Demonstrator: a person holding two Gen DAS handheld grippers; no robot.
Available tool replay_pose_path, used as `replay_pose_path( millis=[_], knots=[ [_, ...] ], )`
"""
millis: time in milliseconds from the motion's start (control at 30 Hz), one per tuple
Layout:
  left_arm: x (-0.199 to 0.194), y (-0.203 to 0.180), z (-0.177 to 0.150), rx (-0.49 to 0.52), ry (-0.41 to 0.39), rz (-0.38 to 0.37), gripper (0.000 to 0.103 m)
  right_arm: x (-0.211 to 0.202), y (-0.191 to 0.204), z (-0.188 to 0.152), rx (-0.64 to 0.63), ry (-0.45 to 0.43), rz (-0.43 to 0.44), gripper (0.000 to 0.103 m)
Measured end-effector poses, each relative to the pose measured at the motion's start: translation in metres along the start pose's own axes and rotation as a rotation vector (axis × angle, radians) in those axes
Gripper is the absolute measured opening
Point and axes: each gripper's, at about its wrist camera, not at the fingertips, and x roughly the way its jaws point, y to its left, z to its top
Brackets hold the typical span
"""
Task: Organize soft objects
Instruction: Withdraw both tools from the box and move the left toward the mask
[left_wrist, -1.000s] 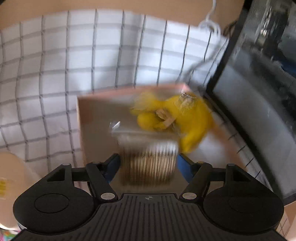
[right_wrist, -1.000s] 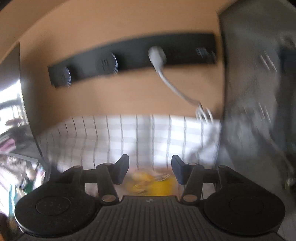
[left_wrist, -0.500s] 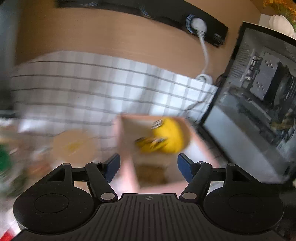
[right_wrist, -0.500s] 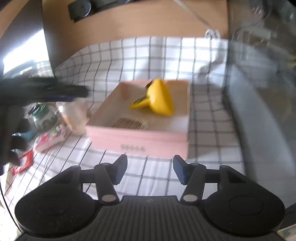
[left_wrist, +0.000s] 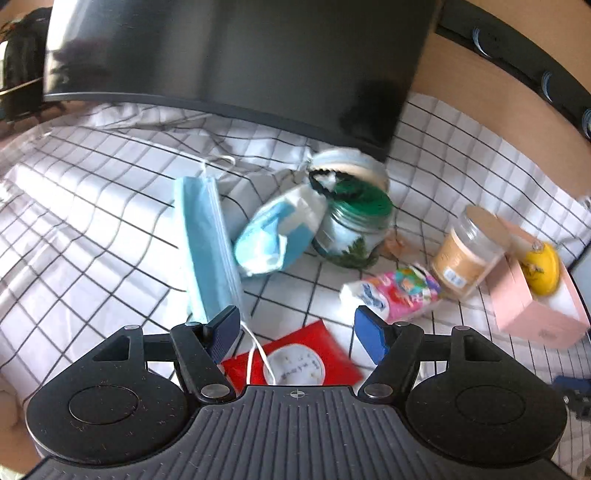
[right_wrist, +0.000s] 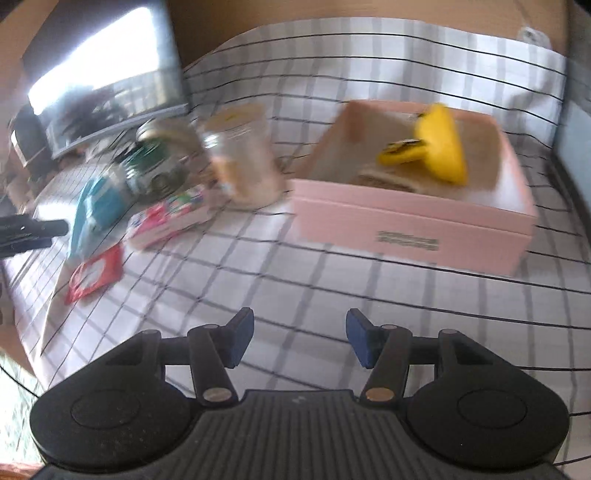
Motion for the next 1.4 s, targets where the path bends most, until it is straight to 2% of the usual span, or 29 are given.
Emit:
replay_pose_path(
  millis=[100,267,367,467,633,733,833,933,1033,1133,1300,1400],
  knots=[
    [0.016,-0.004,-0.002,0.116,0.053,-0.131,0.073,0.003,0.024,0.000,-0.053,0.018,0.000,0.055],
    [0.045,-0.009,-0.006,0.240,0.107,-0.196,0.073,0.005,0.047,-0.007,-0.118,0.064,-0.015,0.055],
    [0.062,-0.001,-0.003,0.223,0.147,-0.203,0.073,0.005,0.054,-0.012,-0.128,0.089,-0.033,0.055],
    [0.064,0.018,0.000,0.172,0.142,-0.167,0.070,0.006,0.062,-0.014,-0.147,0.103,-0.029,0.056],
    [0.049,0.060,0.004,0.071,0.126,-0.102,0.067,0.013,0.097,-0.005,-0.235,0.090,0.052,0.056],
    [0.037,0.077,0.002,0.037,0.114,-0.109,0.052,0.026,0.134,0.004,-0.300,0.080,0.135,0.056],
    [0.020,0.088,0.001,0.013,0.083,-0.114,0.052,0.042,0.179,0.011,-0.392,0.066,0.209,0.056],
    [0.000,0.101,-0.001,-0.016,0.043,-0.128,0.052,0.060,0.225,0.013,-0.479,0.053,0.247,0.056],
    [-0.015,0.115,-0.002,-0.032,0.021,-0.153,0.052,0.082,0.264,0.009,-0.571,0.032,0.224,0.056],
    [-0.022,0.121,-0.001,-0.011,0.019,-0.204,0.052,0.096,0.280,0.003,-0.636,0.028,0.138,0.056],
    [-0.011,0.095,0.000,0.124,0.076,-0.313,0.052,0.093,0.249,0.009,-0.539,0.040,0.009,0.056],
    [0.005,0.073,0.000,0.169,0.099,-0.333,0.052,0.078,0.218,0.009,-0.434,0.068,0.003,0.057]
  ],
)
